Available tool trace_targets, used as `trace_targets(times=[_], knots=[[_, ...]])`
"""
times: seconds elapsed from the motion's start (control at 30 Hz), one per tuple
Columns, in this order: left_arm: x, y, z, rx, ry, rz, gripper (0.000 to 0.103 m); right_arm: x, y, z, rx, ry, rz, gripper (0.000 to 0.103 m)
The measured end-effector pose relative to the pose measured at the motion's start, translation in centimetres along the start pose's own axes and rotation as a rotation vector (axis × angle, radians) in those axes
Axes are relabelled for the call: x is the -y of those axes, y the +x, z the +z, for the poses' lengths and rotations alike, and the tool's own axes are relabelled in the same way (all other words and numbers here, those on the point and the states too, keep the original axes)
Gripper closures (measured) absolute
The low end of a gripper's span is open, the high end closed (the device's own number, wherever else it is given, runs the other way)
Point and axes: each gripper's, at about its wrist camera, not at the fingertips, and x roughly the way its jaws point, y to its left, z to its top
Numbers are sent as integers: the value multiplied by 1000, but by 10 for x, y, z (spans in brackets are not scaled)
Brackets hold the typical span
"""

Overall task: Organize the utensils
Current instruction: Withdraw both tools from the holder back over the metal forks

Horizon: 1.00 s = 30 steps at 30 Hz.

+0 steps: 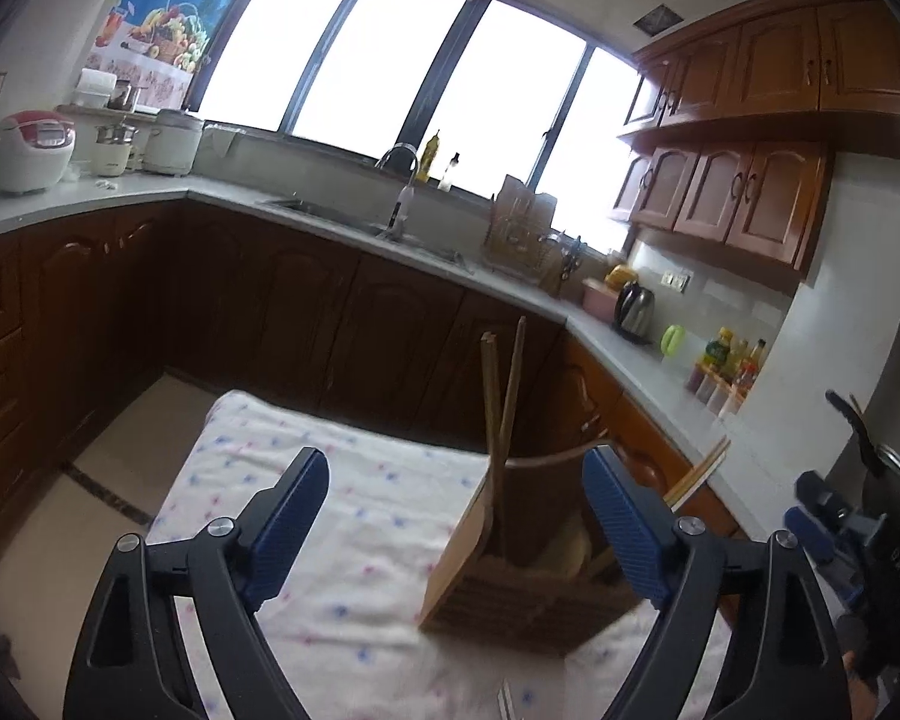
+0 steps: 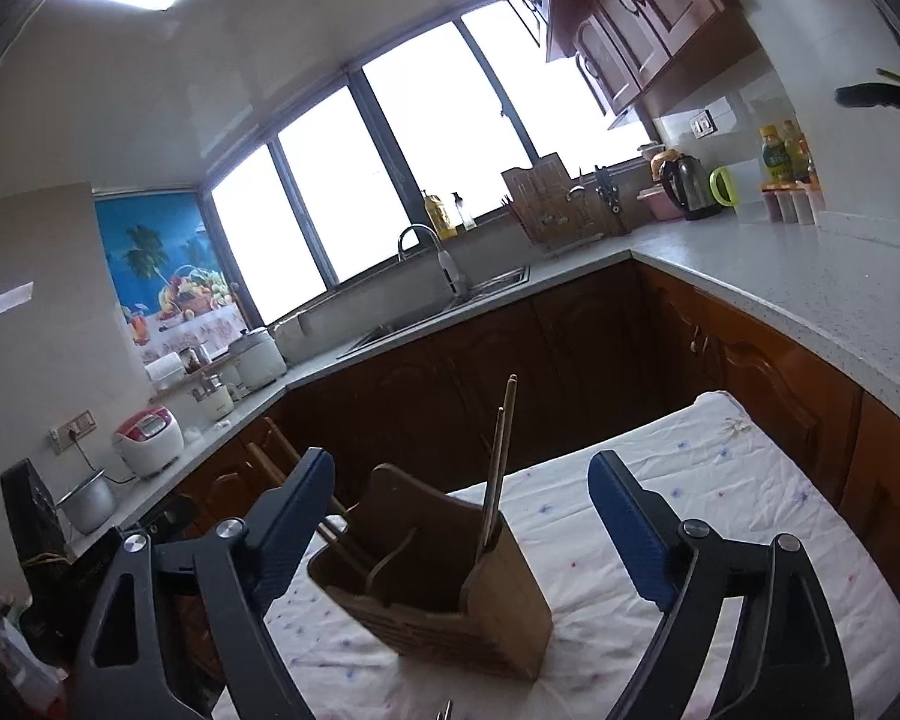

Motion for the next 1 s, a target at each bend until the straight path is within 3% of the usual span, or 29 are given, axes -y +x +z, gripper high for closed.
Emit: trace_targets(times=[0.17,0.57,1.0], knots=[[1,-27,-7,-42,1,20,10,-3,-25,-7,-11,0,0,12],[4,-75,-22,-166,18,26,9,-4,-80,-37,-84,-28,-30,11],[8,-109,-38,-237,51,27,9,4,-108,-77,-188,-37,-59,11]])
